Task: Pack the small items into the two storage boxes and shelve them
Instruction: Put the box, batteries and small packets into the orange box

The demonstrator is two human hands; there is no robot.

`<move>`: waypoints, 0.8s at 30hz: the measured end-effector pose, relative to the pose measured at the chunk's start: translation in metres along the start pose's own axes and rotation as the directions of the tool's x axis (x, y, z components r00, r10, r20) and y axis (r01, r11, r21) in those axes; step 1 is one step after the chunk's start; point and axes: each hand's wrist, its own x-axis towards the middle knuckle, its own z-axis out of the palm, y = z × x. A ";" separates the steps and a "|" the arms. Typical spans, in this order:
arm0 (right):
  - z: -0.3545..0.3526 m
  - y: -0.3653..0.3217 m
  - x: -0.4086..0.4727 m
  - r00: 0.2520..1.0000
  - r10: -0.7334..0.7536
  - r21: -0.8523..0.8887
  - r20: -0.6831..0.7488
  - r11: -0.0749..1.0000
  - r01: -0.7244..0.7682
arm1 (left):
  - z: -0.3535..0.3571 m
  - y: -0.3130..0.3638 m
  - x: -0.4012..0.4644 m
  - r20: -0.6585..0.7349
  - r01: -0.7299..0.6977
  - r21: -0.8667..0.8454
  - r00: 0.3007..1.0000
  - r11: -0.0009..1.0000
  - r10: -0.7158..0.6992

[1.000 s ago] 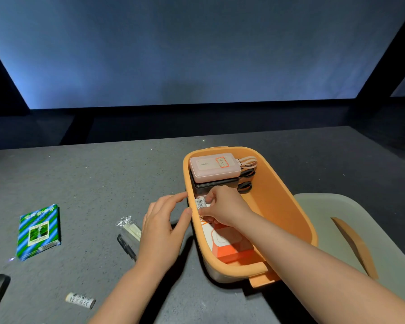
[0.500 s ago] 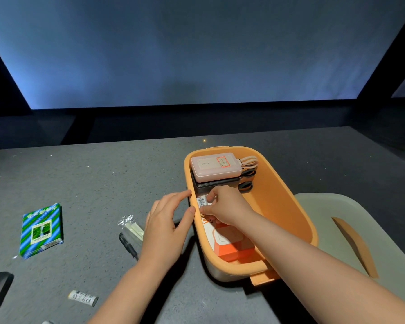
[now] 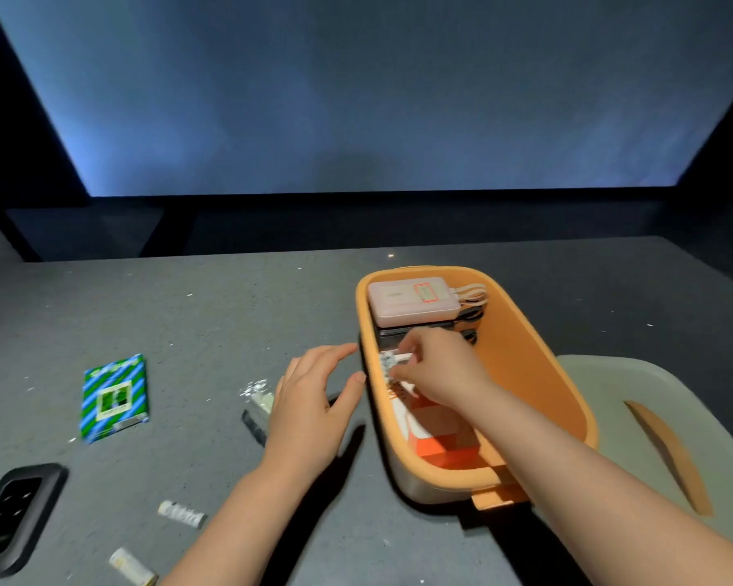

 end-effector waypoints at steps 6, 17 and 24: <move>0.003 -0.054 -0.053 0.926 -0.244 0.090 -0.287 0.956 0.279 | -0.062 -0.035 -0.030 -0.076 0.165 0.181 0.985 0.970 -0.154; 0.147 -0.113 -0.076 0.704 -0.680 0.047 0.205 0.726 0.686 | -0.151 -0.096 -0.154 -0.183 0.476 0.337 0.880 0.812 -0.439; 0.162 -0.150 -0.047 0.456 -0.656 -0.140 0.602 0.475 0.869 | -0.133 -0.100 -0.163 -0.170 0.447 0.435 0.893 0.782 -0.416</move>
